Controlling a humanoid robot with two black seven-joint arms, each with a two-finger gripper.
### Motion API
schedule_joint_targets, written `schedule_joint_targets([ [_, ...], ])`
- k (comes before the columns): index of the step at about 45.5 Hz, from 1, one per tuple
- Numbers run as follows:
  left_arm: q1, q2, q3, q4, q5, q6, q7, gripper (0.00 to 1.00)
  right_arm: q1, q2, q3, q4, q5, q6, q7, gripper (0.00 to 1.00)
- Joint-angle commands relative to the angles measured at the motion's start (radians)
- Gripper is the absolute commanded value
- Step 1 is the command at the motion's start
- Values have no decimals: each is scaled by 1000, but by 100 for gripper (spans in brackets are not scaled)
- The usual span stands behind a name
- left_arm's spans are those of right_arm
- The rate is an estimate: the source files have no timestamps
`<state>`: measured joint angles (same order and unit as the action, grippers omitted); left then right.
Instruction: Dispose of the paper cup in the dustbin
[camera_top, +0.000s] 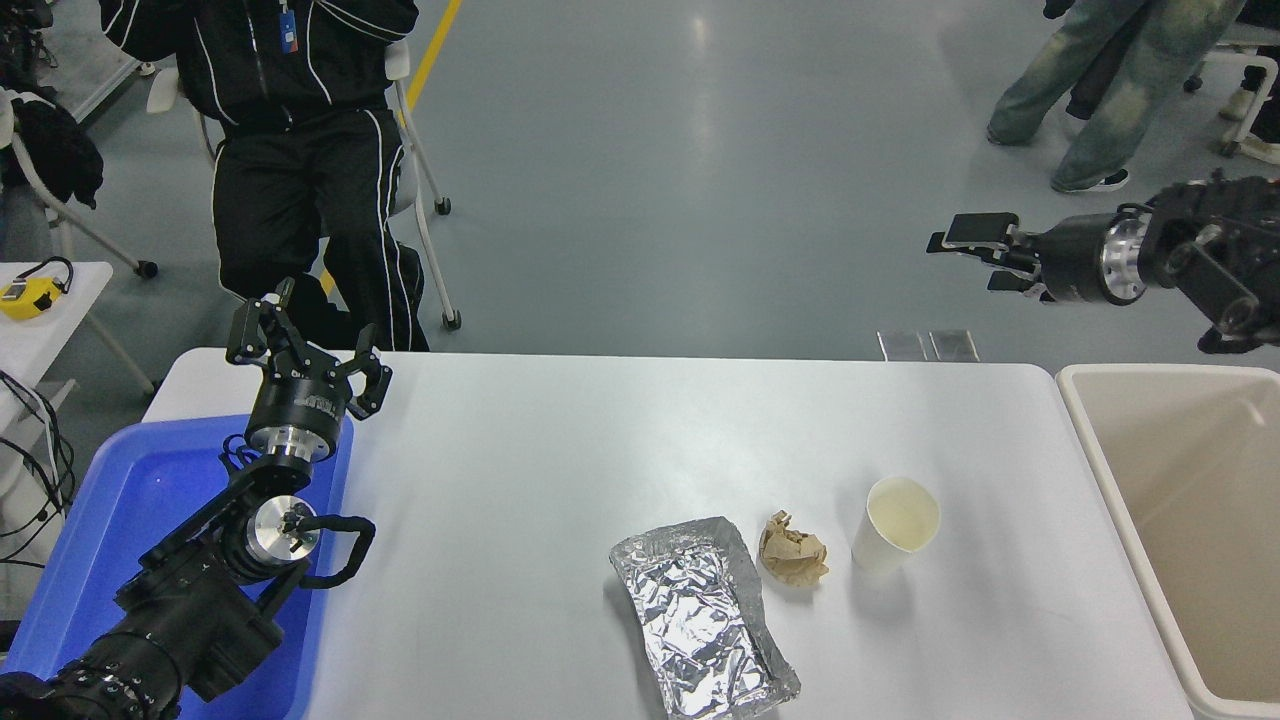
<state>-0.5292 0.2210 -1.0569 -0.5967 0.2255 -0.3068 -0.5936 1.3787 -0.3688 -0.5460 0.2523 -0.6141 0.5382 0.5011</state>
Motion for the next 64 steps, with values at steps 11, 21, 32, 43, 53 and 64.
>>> schedule_joint_targets([
  [11, 0, 0, 0, 0, 0, 0, 0, 100, 89, 38, -98, 54, -138, 2, -1, 99],
  [21, 0, 0, 0, 0, 0, 0, 0, 100, 212, -240, -86, 583, -254, -84, 0, 99],
  [32, 0, 0, 0, 0, 0, 0, 0, 100, 132, -326, -34, 702, -567, -286, 0, 99],
  [43, 0, 0, 0, 0, 0, 0, 0, 100, -52, -260, -38, 713, -671, -423, 0, 99],
  [53, 0, 0, 0, 0, 0, 0, 0, 100, -214, -199, -35, 667, -670, -561, 0, 99],
  [64, 0, 0, 0, 0, 0, 0, 0, 100, -237, -188, -34, 642, -670, -592, 2, 97],
])
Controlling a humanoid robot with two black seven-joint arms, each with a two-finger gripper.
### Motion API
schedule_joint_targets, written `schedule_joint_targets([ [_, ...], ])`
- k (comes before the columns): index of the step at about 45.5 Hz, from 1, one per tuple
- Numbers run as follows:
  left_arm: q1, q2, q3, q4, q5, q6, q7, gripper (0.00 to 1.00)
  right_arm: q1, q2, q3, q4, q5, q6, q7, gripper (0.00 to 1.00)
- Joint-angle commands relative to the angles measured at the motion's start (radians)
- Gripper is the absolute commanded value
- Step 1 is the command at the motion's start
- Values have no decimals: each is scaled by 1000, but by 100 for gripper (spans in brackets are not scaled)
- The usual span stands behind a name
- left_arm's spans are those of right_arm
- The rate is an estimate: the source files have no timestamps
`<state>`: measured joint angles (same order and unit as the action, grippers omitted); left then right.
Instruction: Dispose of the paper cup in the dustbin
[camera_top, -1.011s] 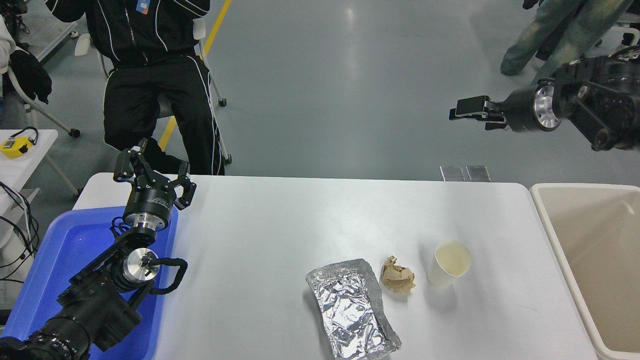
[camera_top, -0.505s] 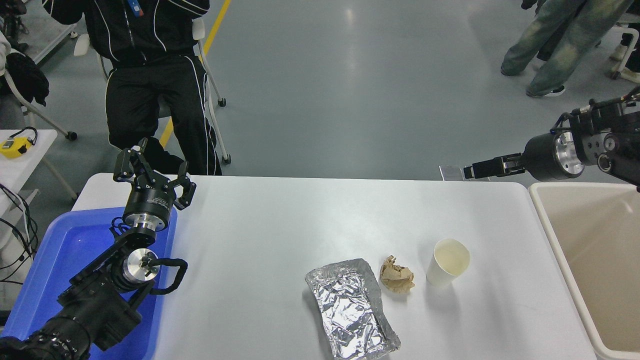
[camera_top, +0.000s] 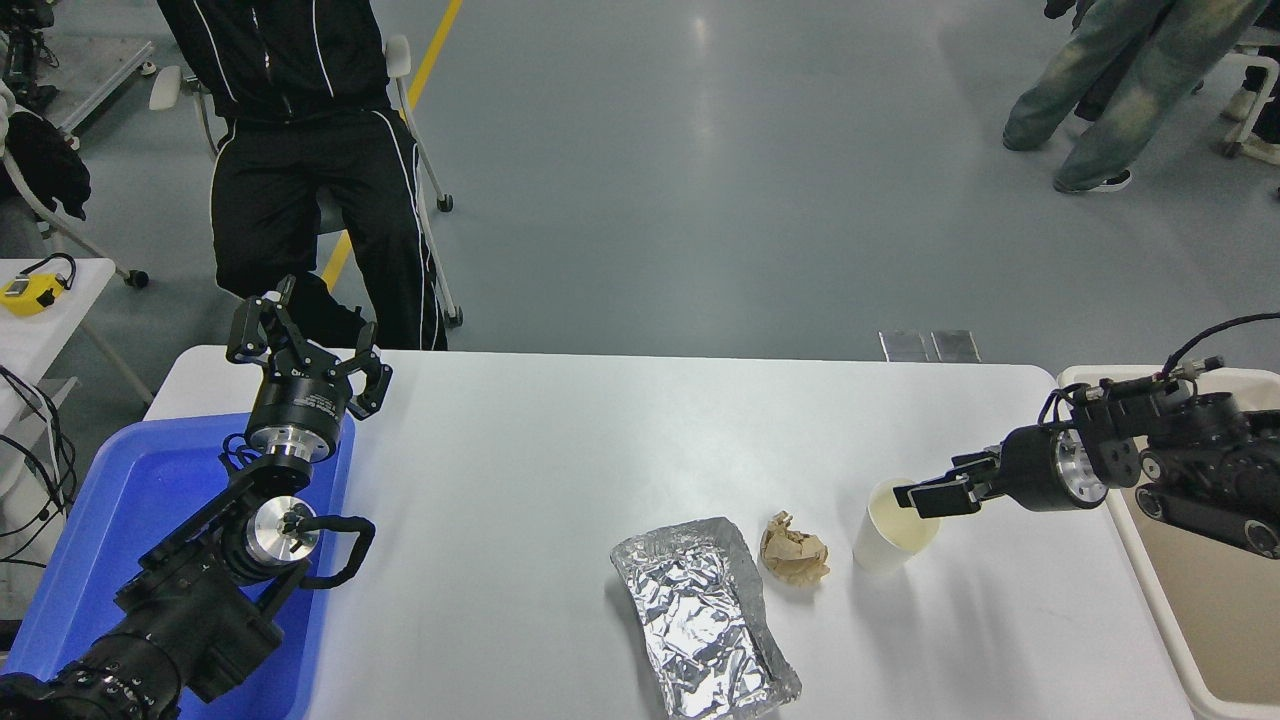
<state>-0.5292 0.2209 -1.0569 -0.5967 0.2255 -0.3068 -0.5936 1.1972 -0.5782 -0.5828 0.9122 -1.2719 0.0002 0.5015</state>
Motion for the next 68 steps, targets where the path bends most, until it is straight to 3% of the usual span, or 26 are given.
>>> schedule_joint_targets([
  [1, 0, 0, 0, 0, 0, 0, 0, 100, -56, 24, 3, -21, -12, -54, 2, 95],
  [11, 0, 0, 0, 0, 0, 0, 0, 100, -74, 37, 3, -50, 23, -55, 5, 91],
  [18, 0, 0, 0, 0, 0, 0, 0, 100, -88, 58, 3, -88, 25, -58, 5, 78],
  [21, 0, 0, 0, 0, 0, 0, 0, 100, -88, 60, 3, -90, 25, -60, 5, 78],
  [26, 0, 0, 0, 0, 0, 0, 0, 100, -87, 60, 3, -91, 25, -60, 5, 59],
  [28, 0, 0, 0, 0, 0, 0, 0, 100, -84, 60, -2, -95, 25, -71, 5, 37],
  [30, 0, 0, 0, 0, 0, 0, 0, 100, -83, 60, -6, -107, 25, -74, 5, 21],
  [31, 0, 0, 0, 0, 0, 0, 0, 100, -83, 60, -9, -116, 25, -74, 5, 7],
  [32, 0, 0, 0, 0, 0, 0, 0, 100, -83, 60, -11, -121, 25, -74, 5, 0],
  [53, 0, 0, 0, 0, 0, 0, 0, 100, -47, 35, 11, -145, 29, -75, 8, 0],
  [60, 0, 0, 0, 0, 0, 0, 0, 100, -2, -35, 141, -150, 72, -62, 6, 0],
  [68, 0, 0, 0, 0, 0, 0, 0, 100, 39, -84, 196, -352, 403, -60, 8, 0],
])
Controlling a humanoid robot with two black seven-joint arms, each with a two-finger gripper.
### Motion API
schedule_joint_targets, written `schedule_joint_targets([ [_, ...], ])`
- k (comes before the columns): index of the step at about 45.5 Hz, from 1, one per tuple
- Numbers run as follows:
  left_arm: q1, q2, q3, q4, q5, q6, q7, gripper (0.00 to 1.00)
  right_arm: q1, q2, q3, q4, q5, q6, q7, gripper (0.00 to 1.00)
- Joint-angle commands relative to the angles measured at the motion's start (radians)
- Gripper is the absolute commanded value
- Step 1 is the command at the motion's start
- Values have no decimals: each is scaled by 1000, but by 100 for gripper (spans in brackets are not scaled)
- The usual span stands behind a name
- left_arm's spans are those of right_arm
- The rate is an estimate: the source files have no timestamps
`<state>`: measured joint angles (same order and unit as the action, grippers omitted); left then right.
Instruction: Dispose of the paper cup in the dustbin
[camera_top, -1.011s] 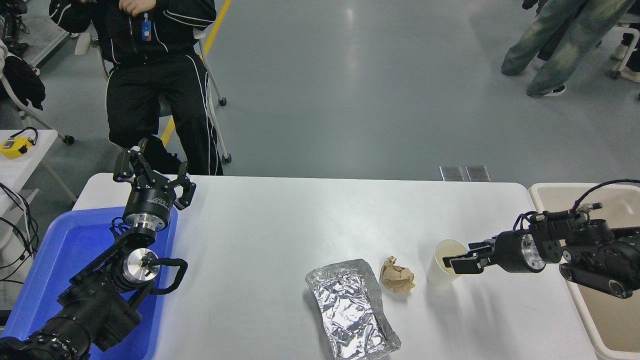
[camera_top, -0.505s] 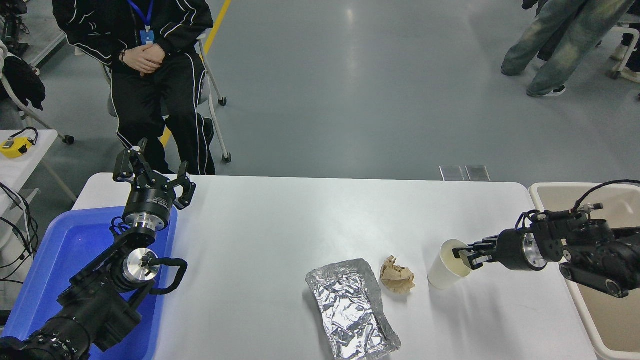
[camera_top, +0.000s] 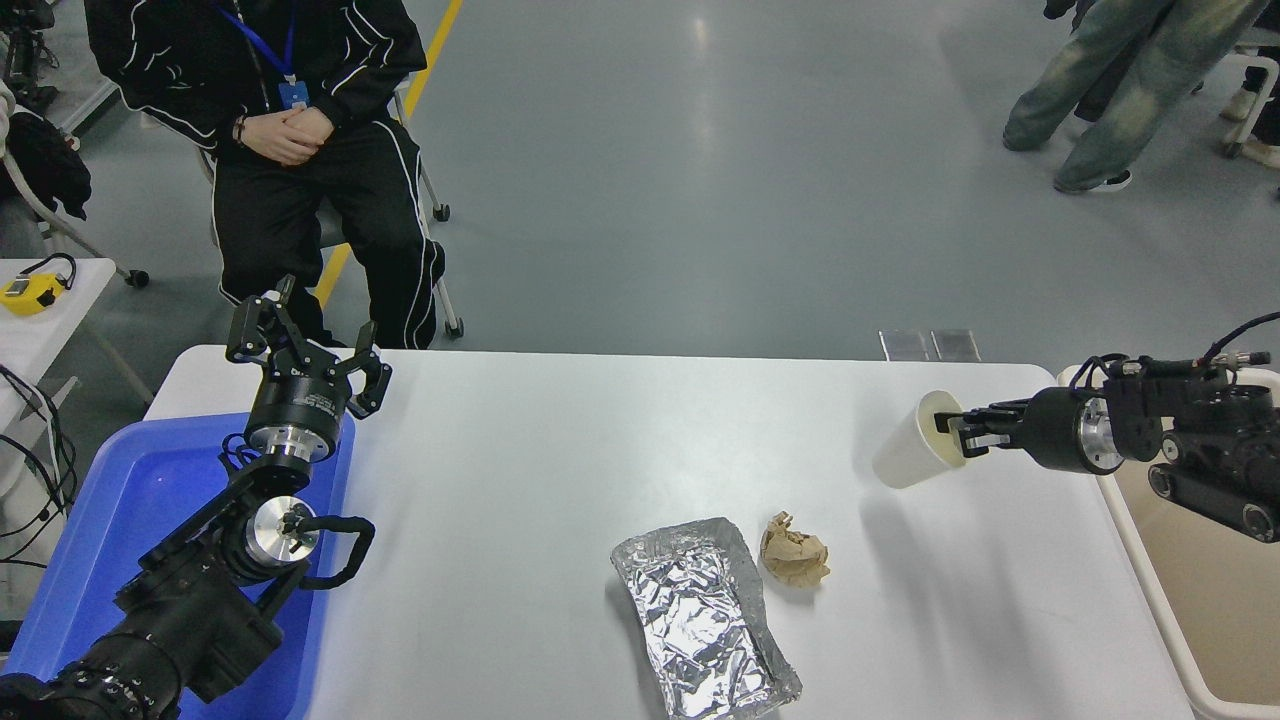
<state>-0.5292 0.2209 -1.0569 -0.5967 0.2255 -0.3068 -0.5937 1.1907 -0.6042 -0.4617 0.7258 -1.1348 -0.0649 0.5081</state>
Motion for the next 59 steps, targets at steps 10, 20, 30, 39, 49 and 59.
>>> schedule_joint_targets([
  [10, 0, 0, 0, 0, 0, 0, 0, 100, -35, -43, 78, -598, 449, 131, -2, 0],
  [20, 0, 0, 0, 0, 0, 0, 0, 100, -172, -40, 78, -778, 682, 140, -103, 0],
  [30, 0, 0, 0, 0, 0, 0, 0, 100, -302, -45, 132, -793, 759, 119, -374, 0],
  [39, 0, 0, 0, 0, 0, 0, 0, 100, -459, -12, 179, -807, 753, 119, -439, 0],
  [49, 0, 0, 0, 0, 0, 0, 0, 100, -556, 84, 179, -807, 751, 97, -439, 0],
  [59, 0, 0, 0, 0, 0, 0, 0, 100, -569, 162, 175, -806, 750, 86, -439, 0],
])
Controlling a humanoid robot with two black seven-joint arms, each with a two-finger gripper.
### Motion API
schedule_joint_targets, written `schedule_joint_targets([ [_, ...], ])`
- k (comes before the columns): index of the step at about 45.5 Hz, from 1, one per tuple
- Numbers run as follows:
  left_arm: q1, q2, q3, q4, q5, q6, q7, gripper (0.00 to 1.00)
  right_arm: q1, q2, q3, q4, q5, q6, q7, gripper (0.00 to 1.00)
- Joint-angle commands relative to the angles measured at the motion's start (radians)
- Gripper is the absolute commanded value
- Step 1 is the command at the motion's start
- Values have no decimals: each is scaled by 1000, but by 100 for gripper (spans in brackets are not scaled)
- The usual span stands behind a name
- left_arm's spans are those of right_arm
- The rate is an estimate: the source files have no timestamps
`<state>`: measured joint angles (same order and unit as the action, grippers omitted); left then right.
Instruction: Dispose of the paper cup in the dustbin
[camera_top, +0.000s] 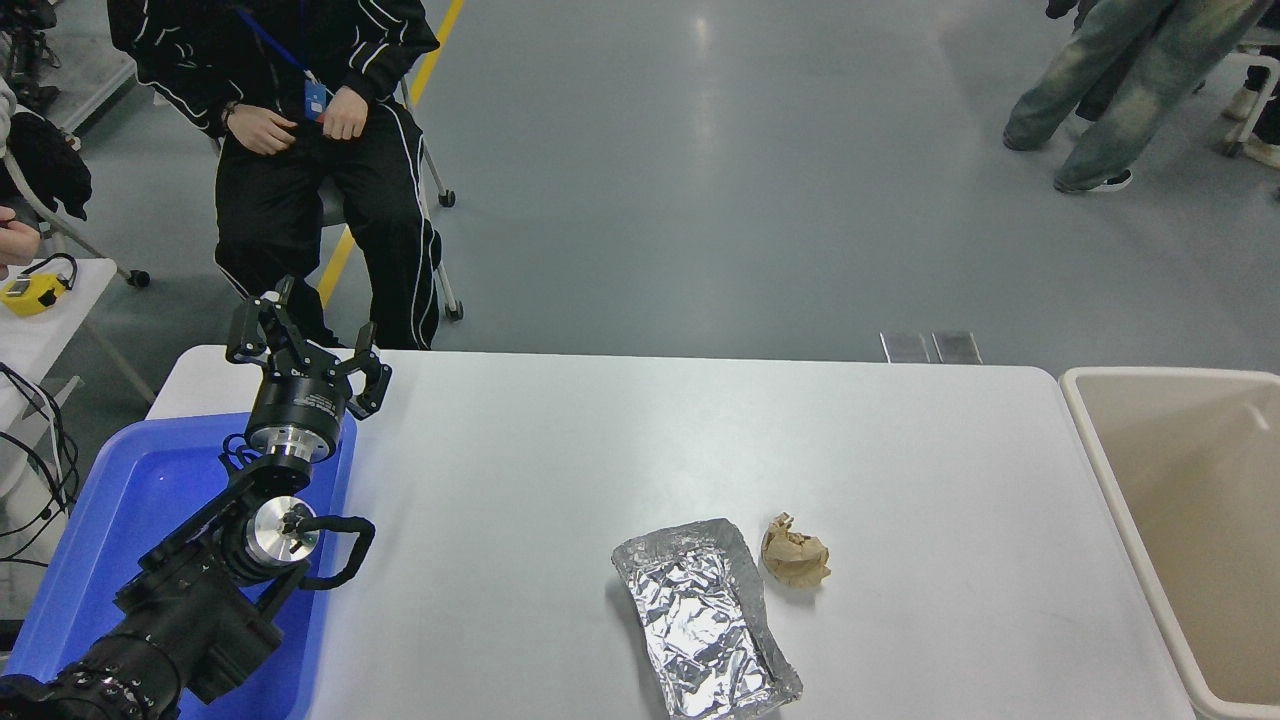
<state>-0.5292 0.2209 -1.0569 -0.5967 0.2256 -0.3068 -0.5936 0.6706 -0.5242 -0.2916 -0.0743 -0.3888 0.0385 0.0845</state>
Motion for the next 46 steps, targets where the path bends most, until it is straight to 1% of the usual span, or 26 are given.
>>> schedule_joint_targets([
  [1, 0, 0, 0, 0, 0, 0, 0, 100, -49, 89, 3, -5, 4, -22, -15, 0],
  [10, 0, 0, 0, 0, 0, 0, 0, 100, -49, 92, 9, -5, 13, -31, -15, 0],
  [11, 0, 0, 0, 0, 0, 0, 0, 100, -49, 92, 9, -5, 13, -34, -14, 4],
  [12, 0, 0, 0, 0, 0, 0, 0, 100, -49, 93, 9, -4, 15, -43, -14, 16],
  [13, 0, 0, 0, 0, 0, 0, 0, 100, -49, 93, 11, -4, 15, -51, -14, 22],
  [15, 0, 0, 0, 0, 0, 0, 0, 100, -49, 95, 11, 1, 16, -92, -14, 39],
  [17, 0, 0, 0, 0, 0, 0, 0, 100, -48, 102, 12, 2, 16, -133, -14, 65],
  [18, 0, 0, 0, 0, 0, 0, 0, 100, -46, 102, 12, 2, 16, -143, -14, 70],
  [19, 0, 0, 0, 0, 0, 0, 0, 100, -42, 102, 12, 4, 16, -158, -14, 78],
  [22, 0, 0, 0, 0, 0, 0, 0, 100, -34, 102, 14, 4, 16, -187, -12, 89],
  [26, 0, 0, 0, 0, 0, 0, 0, 100, -8, 101, 15, 5, 16, -192, -8, 90],
  [29, 0, 0, 0, 0, 0, 0, 0, 100, 29, 98, 17, 5, 16, -192, -8, 97],
  [30, 0, 0, 0, 0, 0, 0, 0, 100, 55, 96, 26, 5, 18, -190, -8, 97],
  [34, 0, 0, 0, 0, 0, 0, 0, 100, 136, 81, 139, 11, 18, -181, -8, 98],
  [36, 0, 0, 0, 0, 0, 0, 0, 100, 174, 56, 241, 30, 18, -180, -8, 98],
  [39, 0, 0, 0, 0, 0, 0, 0, 100, 216, 21, 339, 74, 16, -178, -8, 99],
  [42, 0, 0, 0, 0, 0, 0, 0, 100, 259, -12, 382, 114, 16, -175, -8, 99],
  [46, 0, 0, 0, 0, 0, 0, 0, 100, 317, -91, 445, 241, 18, -173, 9, 99],
])
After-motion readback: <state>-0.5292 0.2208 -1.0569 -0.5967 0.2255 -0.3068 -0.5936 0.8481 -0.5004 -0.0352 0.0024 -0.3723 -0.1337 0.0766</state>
